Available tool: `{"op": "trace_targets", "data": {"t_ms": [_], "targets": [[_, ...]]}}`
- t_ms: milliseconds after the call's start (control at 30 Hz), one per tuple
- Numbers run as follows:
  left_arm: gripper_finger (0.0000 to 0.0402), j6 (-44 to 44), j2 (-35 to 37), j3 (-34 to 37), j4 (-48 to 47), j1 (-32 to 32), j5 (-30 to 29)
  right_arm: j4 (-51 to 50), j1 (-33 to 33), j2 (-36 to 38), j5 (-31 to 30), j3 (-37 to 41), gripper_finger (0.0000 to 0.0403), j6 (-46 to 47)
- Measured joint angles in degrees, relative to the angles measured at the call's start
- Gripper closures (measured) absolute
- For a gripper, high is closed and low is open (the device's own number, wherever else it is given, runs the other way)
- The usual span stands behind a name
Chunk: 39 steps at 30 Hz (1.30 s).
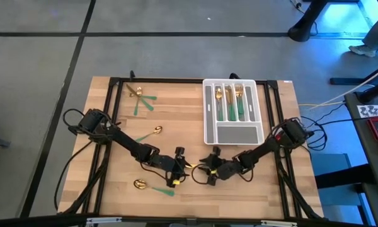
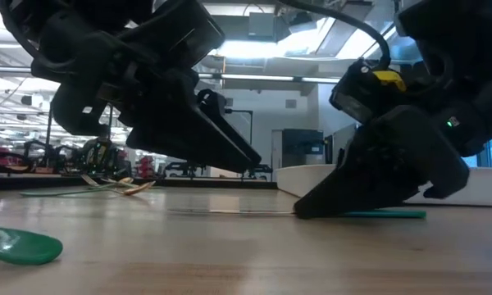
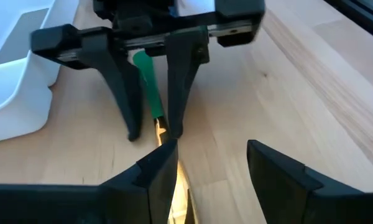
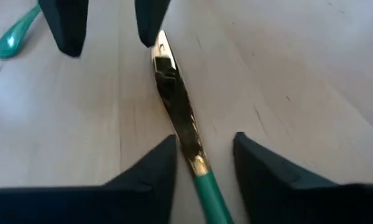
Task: Sort silverware
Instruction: Put the green knife into the silverware tray
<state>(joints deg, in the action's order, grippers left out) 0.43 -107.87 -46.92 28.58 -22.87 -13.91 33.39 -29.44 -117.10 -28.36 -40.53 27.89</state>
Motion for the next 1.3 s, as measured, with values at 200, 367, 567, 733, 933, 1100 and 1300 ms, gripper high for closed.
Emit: {"op": "trace_targets", "data": {"t_ms": [200,367,567,733,933,1100,1300], "targets": [[0.0219,0.65,0.0,0.0,-0.1,-0.02,0.0,0.97,-3.79,-2.92,-5.48,-0.24,0.0378,6.59],[0.0219,4.74,0.02,0.02,-2.14,-0.03,-1.19,3.52,-5.26,-3.46,-8.53,0.07,0.0365,8.87],[0.0219,19.8,-2.39,1.07,-4.13,-0.47,-5.32,6.13,-5.26,-3.77,-9.11,0.41,0.0375,7.44],[0.0219,24.73,-6.11,0.89,-1.11,-0.01,-8.81,6.96,-5.26,-3.84,-9.12,0.52,0.0378,7.12],[0.0219,28.31,-7.1,0.76,0.09,1.44,-9.89,7.9,-5.27,-3.92,-8.74,0.59,0.0367,6.35],[0.0219,28.73,-7.1,0.78,0.11,2.62,-10.89,9.44,-5.32,-4.01,-8.53,0.63,0.0374,6.29],[0.0219,28.99,-7.1,0.79,0.11,2.41,-11.66,11.72,-5.34,-4.19,-7.7,0.65,0.0371,6.06]]}}
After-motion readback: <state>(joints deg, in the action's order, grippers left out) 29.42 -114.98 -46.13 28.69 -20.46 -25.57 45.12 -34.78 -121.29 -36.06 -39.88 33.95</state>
